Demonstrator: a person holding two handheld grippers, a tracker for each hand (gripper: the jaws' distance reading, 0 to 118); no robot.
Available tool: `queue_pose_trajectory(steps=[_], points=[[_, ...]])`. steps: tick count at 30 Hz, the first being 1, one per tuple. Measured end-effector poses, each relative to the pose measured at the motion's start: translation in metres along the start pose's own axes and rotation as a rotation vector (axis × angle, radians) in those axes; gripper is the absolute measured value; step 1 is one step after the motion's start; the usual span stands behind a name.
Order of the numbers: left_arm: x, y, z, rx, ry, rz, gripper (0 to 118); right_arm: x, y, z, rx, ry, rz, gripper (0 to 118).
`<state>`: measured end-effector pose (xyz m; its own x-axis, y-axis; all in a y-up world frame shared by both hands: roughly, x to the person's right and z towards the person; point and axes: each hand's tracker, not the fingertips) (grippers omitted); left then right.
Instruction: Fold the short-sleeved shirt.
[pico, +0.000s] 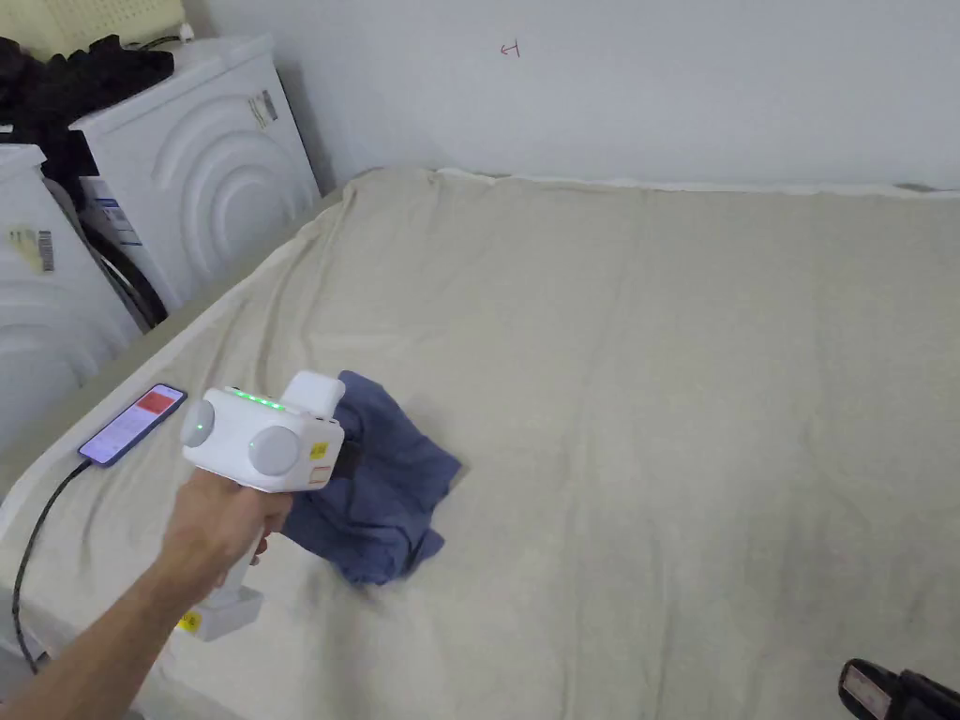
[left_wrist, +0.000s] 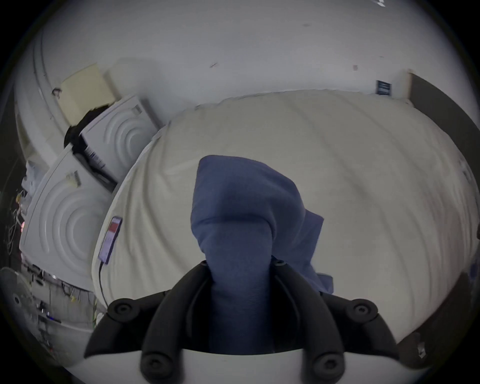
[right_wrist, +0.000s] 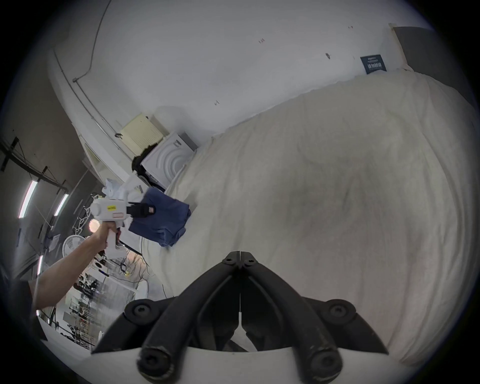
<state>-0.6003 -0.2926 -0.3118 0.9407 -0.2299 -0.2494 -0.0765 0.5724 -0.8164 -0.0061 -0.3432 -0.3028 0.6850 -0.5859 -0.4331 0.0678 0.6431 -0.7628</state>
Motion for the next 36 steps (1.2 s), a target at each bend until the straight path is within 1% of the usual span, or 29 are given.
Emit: queue_pose_trajectory(steps=[2,4,6,7,8,9,10,11,13,15,16,19,20,22,23,24,25,26,28,29,30,31,32,33,34,35,36], points=[[-0.019,0.006,-0.017,-0.091,0.026,0.057,26,-0.001,0.002,0.003,0.040,0.010,-0.008,0],[-0.023,0.003,-0.025,-0.093,0.058,0.050,26,-0.002,0.005,0.001,0.033,-0.014,-0.005,0],[-0.024,-0.001,-0.037,-0.123,0.079,0.017,27,-0.003,0.008,0.001,0.034,-0.039,0.027,0],[-0.023,-0.004,-0.040,-0.141,0.096,0.002,34,-0.004,0.009,0.002,0.037,-0.053,0.045,0],[-0.019,-0.009,-0.044,-0.154,0.139,-0.021,56,-0.004,0.012,0.002,0.035,-0.067,0.060,0],[-0.013,-0.014,-0.048,-0.166,0.216,-0.038,87,-0.005,0.013,0.003,0.032,-0.081,0.072,0],[-0.010,-0.016,-0.051,-0.197,0.282,-0.054,116,-0.005,0.015,0.004,0.031,-0.091,0.088,0],[-0.012,-0.018,-0.050,-0.218,0.351,-0.044,118,-0.006,0.016,0.005,0.026,-0.108,0.118,0],[-0.009,-0.021,-0.033,-0.148,0.428,-0.024,117,-0.003,0.020,0.005,-0.013,-0.188,0.165,0],[-0.001,-0.021,-0.004,-0.058,0.450,-0.016,117,-0.005,0.022,0.008,-0.027,-0.277,0.195,0],[0.008,-0.020,0.019,0.017,0.426,-0.005,117,-0.005,0.023,0.011,-0.018,-0.297,0.204,0],[0.048,-0.016,0.086,0.239,0.337,-0.011,117,-0.012,0.031,0.029,0.016,-0.294,0.206,0],[0.065,-0.016,0.111,0.329,0.335,0.001,117,-0.015,0.035,0.036,0.031,-0.300,0.222,0],[0.098,-0.020,0.163,0.470,0.291,0.032,117,-0.033,0.043,0.060,0.111,-0.347,0.281,0],[0.110,-0.022,0.178,0.529,0.240,0.057,117,-0.044,0.046,0.075,0.165,-0.368,0.293,0],[0.126,-0.026,0.204,0.562,0.155,0.040,117,-0.053,0.049,0.089,0.207,-0.368,0.298,0],[0.139,-0.032,0.226,0.616,0.111,0.036,117,-0.063,0.053,0.101,0.242,-0.359,0.310,0],[0.157,-0.038,0.250,0.683,0.098,0.069,117,-0.074,0.056,0.114,0.281,-0.362,0.333,0],[0.187,-0.047,0.291,0.781,0.095,0.103,117,-0.102,0.065,0.141,0.352,-0.375,0.412,0],[0.199,-0.045,0.311,0.787,0.074,0.084,117,-0.117,0.071,0.154,0.383,-0.393,0.460,0],[0.211,-0.041,0.329,0.789,0.068,0.080,117,-0.132,0.077,0.165,0.405,-0.429,0.502,0],[0.223,-0.036,0.346,0.815,0.043,0.104,117,-0.145,0.084,0.175,0.432,-0.473,0.534,0],[0.232,-0.033,0.362,0.861,-0.013,0.139,114,-0.158,0.091,0.185,0.461,-0.502,0.556,0],[0.239,-0.031,0.373,0.892,-0.045,0.170,108,-0.167,0.097,0.194,0.496,-0.505,0.563,0],[0.247,-0.031,0.383,0.934,-0.075,0.195,93,-0.175,0.103,0.203,0.552,-0.488,0.551,0],[0.259,-0.032,0.396,0.963,-0.086,0.204,73,-0.181,0.108,0.211,0.586,-0.476,0.537,0],[0.268,-0.033,0.401,0.985,-0.096,0.181,52,-0.184,0.110,0.217,0.601,-0.473,0.538,0]])
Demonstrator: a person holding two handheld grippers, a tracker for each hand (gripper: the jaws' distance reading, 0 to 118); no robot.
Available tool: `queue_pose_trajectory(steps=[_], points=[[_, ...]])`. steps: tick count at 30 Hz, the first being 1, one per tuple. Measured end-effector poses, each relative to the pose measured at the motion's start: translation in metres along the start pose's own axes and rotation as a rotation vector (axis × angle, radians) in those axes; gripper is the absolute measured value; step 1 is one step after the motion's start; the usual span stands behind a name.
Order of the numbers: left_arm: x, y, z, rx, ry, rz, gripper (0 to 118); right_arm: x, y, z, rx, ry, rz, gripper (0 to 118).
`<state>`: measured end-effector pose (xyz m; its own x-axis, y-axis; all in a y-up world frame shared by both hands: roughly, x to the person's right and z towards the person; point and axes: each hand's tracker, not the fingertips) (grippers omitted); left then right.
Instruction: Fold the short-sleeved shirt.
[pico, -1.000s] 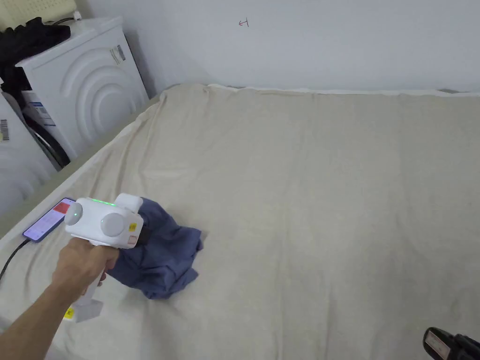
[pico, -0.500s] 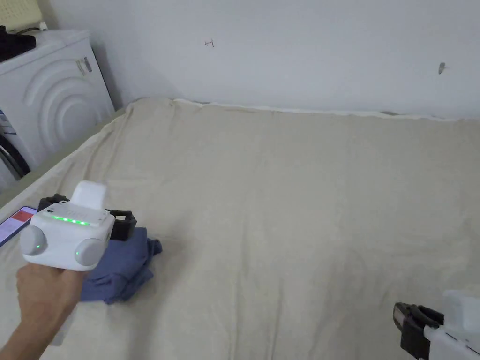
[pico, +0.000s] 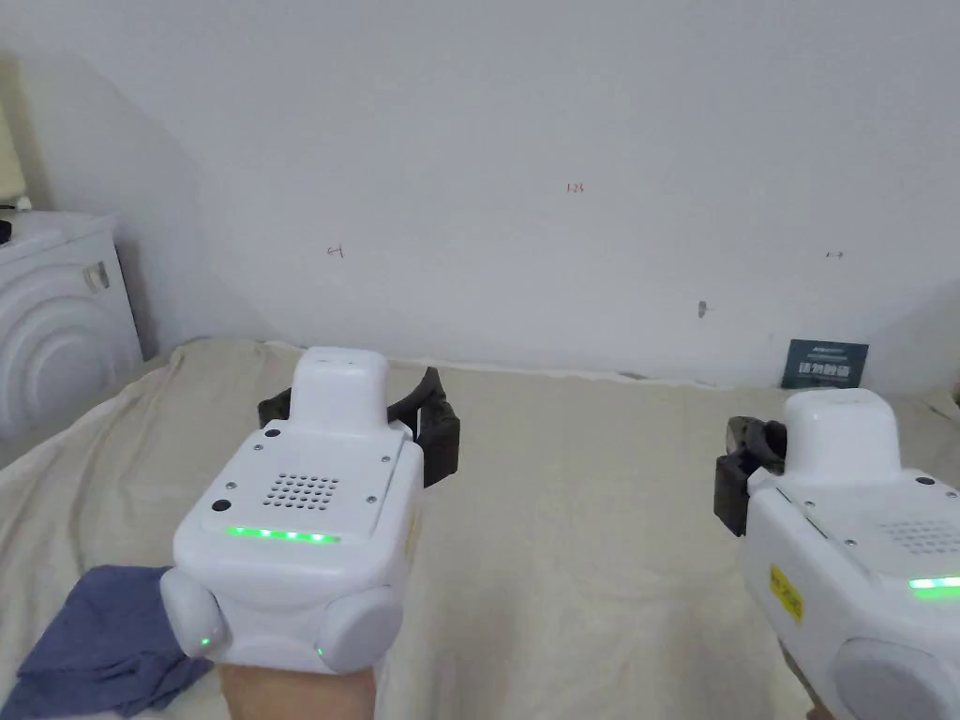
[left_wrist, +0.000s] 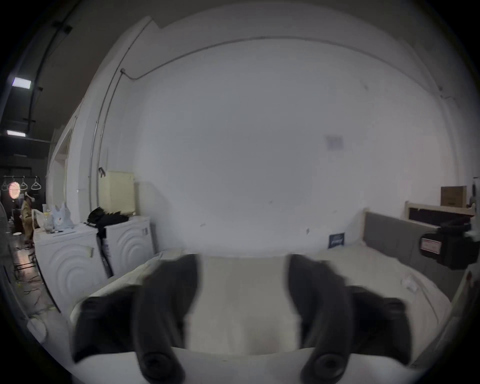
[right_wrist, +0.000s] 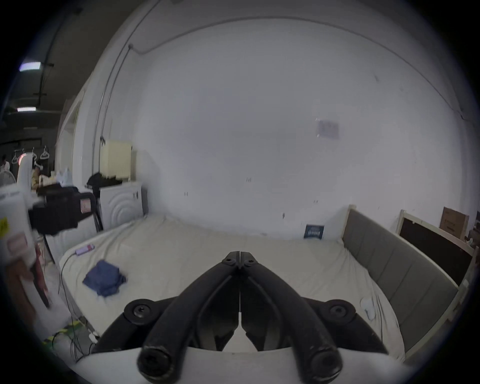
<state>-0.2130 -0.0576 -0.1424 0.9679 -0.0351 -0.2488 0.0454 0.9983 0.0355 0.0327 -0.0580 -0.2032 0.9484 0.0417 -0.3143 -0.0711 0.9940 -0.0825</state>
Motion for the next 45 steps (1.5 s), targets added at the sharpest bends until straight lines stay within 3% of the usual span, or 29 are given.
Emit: queue_pose_trajectory(steps=[1,2,4,7,9,13,15,16,17,18,20,21,22,23,26,30,33,36,39,45], points=[[0.008,-0.001,0.004,0.007,0.004,-0.019,24,0.000,0.000,0.003,-0.007,-0.013,0.011,0],[0.016,-0.001,0.010,-0.012,0.021,-0.021,9,0.000,-0.003,0.008,-0.010,-0.035,0.016,0],[0.027,-0.007,0.023,0.022,0.096,0.057,5,0.002,-0.020,0.011,-0.027,-0.082,-0.007,0],[0.024,-0.017,0.026,0.019,-0.069,0.181,2,0.006,-0.049,0.026,-0.011,-0.078,-0.040,0],[0.032,-0.024,0.029,-0.006,-0.018,0.114,2,0.007,-0.057,0.033,0.026,-0.086,-0.071,0],[0.031,-0.028,0.030,-0.030,-0.035,0.095,2,0.001,-0.043,0.044,0.115,-0.145,-0.020,0],[0.031,-0.027,0.029,-0.033,-0.040,0.090,3,-0.001,-0.035,0.051,0.144,-0.193,-0.033,11],[0.033,-0.027,0.029,-0.032,-0.030,0.060,8,0.000,-0.030,0.053,0.152,-0.185,-0.043,29],[0.036,-0.025,0.028,-0.032,-0.003,0.022,8,0.000,-0.027,0.055,0.157,-0.175,-0.047,29],[0.038,-0.024,0.028,-0.035,0.008,0.013,12,-0.001,-0.025,0.056,0.163,-0.172,-0.044,37],[0.035,-0.022,0.028,-0.027,-0.007,0.016,52,-0.004,-0.025,0.051,0.147,-0.183,-0.030,96],[0.033,-0.021,0.027,-0.036,-0.022,0.030,79,-0.004,-0.027,0.046,0.102,-0.162,-0.024,115],[0.033,-0.021,0.026,-0.037,-0.026,0.042,110,-0.005,-0.029,0.045,0.073,-0.150,-0.007,118],[0.030,-0.020,0.027,-0.036,-0.025,0.069,118,-0.005,-0.029,0.040,0.031,-0.104,0.001,118],[0.029,-0.021,0.029,0.049,-0.084,0.111,118,-0.009,-0.036,0.031,0.006,-0.111,0.016,118],[0.045,0.001,0.022,-0.054,-0.001,-0.020,118,-0.006,-0.033,0.033,0.021,-0.142,-0.009,118],[0.049,0.006,0.022,-0.094,-0.069,-0.019,118,-0.003,-0.025,0.036,0.032,-0.125,-0.025,118],[0.055,0.006,0.034,-0.079,-0.059,-0.018,118,-0.006,-0.019,0.040,0.034,-0.137,0.010,118],[0.060,0.008,0.042,-0.013,-0.097,0.026,118,-0.006,-0.015,0.044,0.035,-0.135,0.026,118],[0.055,0.022,0.033,-0.130,-0.062,0.264,118,-0.004,-0.011,0.044,0.049,-0.131,0.004,118]])
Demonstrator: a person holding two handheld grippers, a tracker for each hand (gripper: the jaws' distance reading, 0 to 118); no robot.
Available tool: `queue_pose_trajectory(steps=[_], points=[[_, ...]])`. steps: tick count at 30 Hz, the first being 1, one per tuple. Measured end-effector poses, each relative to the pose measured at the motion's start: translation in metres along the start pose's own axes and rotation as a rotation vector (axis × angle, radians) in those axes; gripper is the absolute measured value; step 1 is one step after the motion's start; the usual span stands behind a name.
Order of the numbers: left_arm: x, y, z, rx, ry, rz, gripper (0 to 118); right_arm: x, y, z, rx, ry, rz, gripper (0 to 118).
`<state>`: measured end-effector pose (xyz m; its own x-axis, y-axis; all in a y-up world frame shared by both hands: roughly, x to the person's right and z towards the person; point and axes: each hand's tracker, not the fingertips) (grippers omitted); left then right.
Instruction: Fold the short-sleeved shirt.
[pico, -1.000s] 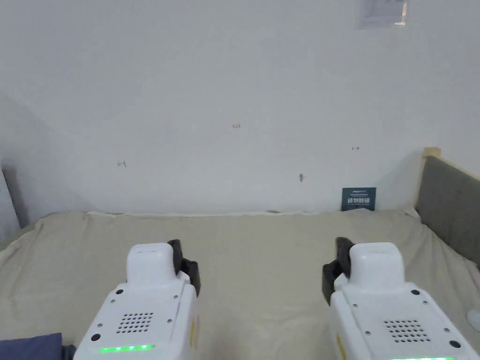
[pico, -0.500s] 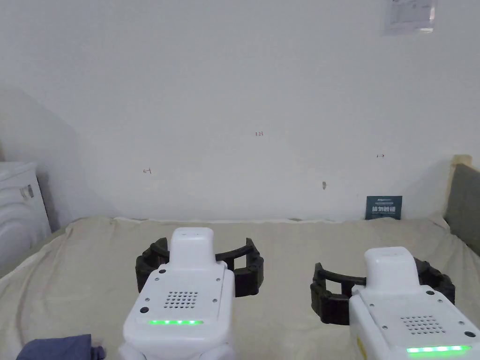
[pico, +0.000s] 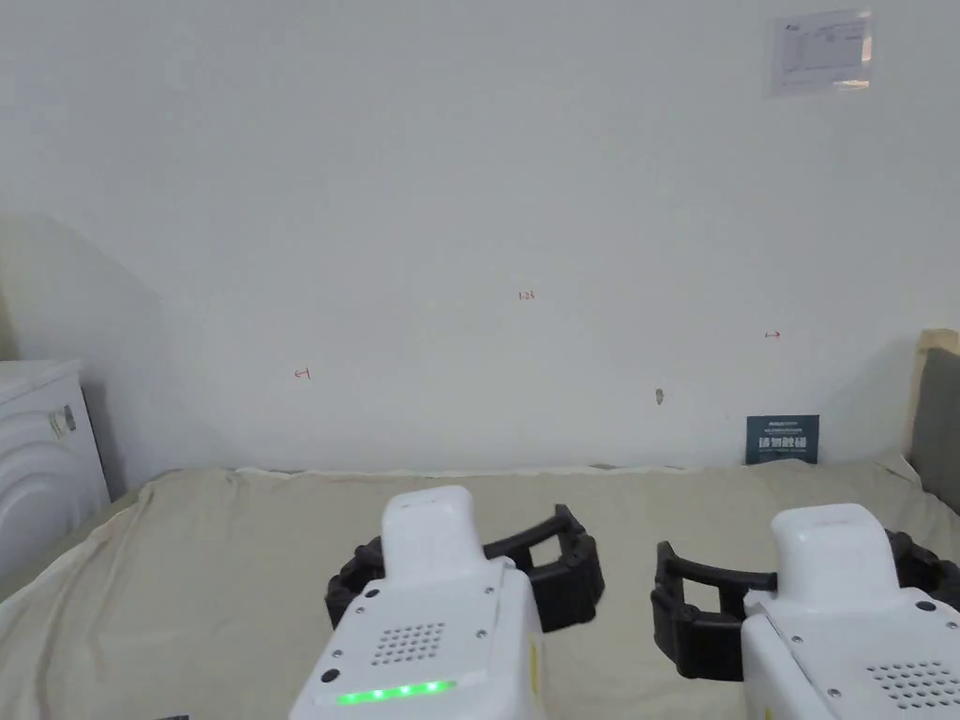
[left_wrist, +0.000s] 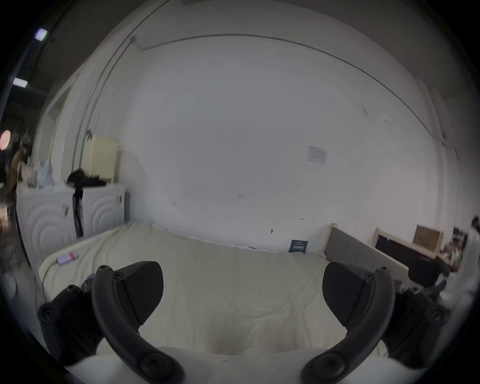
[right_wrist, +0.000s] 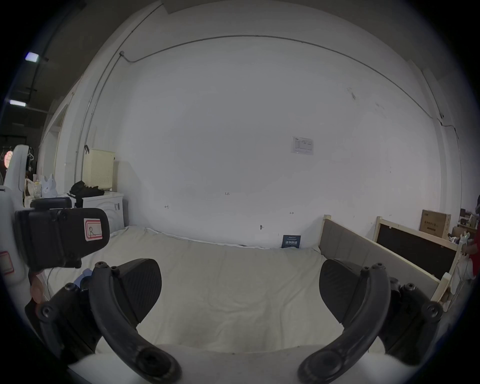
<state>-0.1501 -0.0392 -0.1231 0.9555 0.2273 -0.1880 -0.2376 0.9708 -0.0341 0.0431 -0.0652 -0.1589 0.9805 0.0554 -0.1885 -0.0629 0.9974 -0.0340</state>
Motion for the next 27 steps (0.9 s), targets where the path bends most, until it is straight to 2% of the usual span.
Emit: queue_pose_trajectory(steps=[6,8,10,17,20,22,24,27], points=[[0.004,-0.001,-0.016,-0.038,0.253,-0.065,118,0.008,0.003,0.003,0.006,0.007,-0.038,118],[-0.001,-0.002,-0.016,-0.047,0.220,-0.067,118,0.007,0.005,0.005,0.010,0.006,-0.043,118],[-0.012,-0.006,-0.012,-0.003,0.108,-0.030,118,0.006,0.007,0.008,0.017,0.008,-0.034,118],[-0.034,0.007,-0.016,-0.054,0.099,0.137,118,0.003,0.005,0.008,0.023,-0.010,-0.003,118],[-0.046,0.009,-0.018,-0.121,-0.020,0.154,118,0.002,0.004,0.005,0.021,-0.006,-0.015,118],[-0.050,0.005,-0.018,-0.094,-0.078,0.062,118,0.001,0.003,0.004,0.034,0.011,-0.018,118],[-0.049,-0.007,-0.007,0.025,-0.086,-0.091,118,-0.002,0.003,0.004,0.038,0.032,-0.024,118],[-0.036,-0.017,0.005,0.141,0.082,-0.225,118,-0.003,0.001,0.004,0.043,0.032,-0.021,118]])
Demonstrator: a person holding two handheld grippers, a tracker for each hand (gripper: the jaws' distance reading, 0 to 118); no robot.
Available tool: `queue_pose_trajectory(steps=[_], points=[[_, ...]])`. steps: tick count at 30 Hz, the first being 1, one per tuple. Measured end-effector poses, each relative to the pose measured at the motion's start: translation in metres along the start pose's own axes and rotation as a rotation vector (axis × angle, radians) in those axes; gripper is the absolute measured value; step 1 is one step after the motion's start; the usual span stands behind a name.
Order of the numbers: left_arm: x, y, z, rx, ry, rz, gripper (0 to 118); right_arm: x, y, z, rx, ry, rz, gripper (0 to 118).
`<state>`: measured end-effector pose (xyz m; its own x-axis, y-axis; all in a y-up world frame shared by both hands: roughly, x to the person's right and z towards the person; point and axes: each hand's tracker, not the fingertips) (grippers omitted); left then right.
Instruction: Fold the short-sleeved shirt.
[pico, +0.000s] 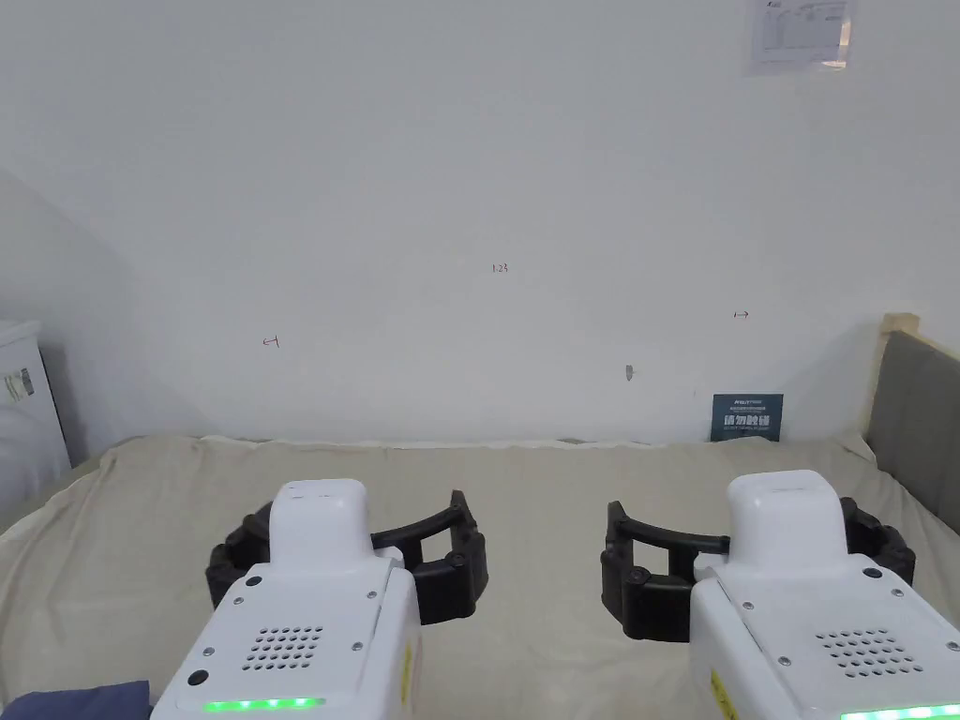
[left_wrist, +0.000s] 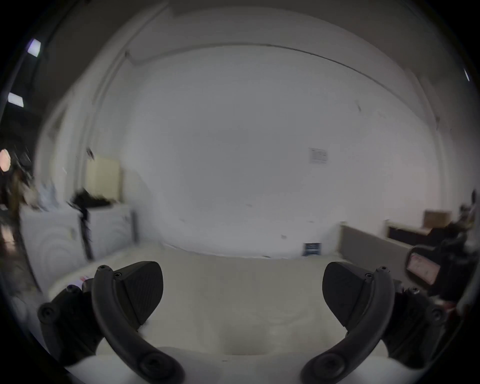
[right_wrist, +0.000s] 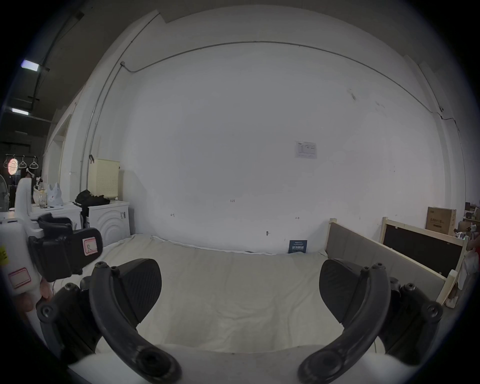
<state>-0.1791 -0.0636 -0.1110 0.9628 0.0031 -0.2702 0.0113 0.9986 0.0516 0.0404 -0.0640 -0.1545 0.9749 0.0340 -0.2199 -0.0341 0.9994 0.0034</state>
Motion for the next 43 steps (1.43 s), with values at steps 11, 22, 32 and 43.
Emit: queue_pose_trajectory(steps=[11,22,32,43], points=[[-0.005,-0.004,-0.008,-0.069,-0.026,0.023,118,0.004,-0.006,-0.001,-0.024,-0.015,0.015,118],[-0.021,0.003,-0.001,-0.048,-0.049,0.141,118,0.003,-0.005,0.002,-0.031,-0.016,0.023,118],[-0.015,0.005,0.006,-0.048,-0.058,0.079,118,-0.002,0.002,0.010,-0.007,-0.009,0.041,118],[-0.015,0.003,0.006,-0.046,-0.041,0.061,118,0.005,0.003,0.011,-0.011,-0.020,0.019,118]])
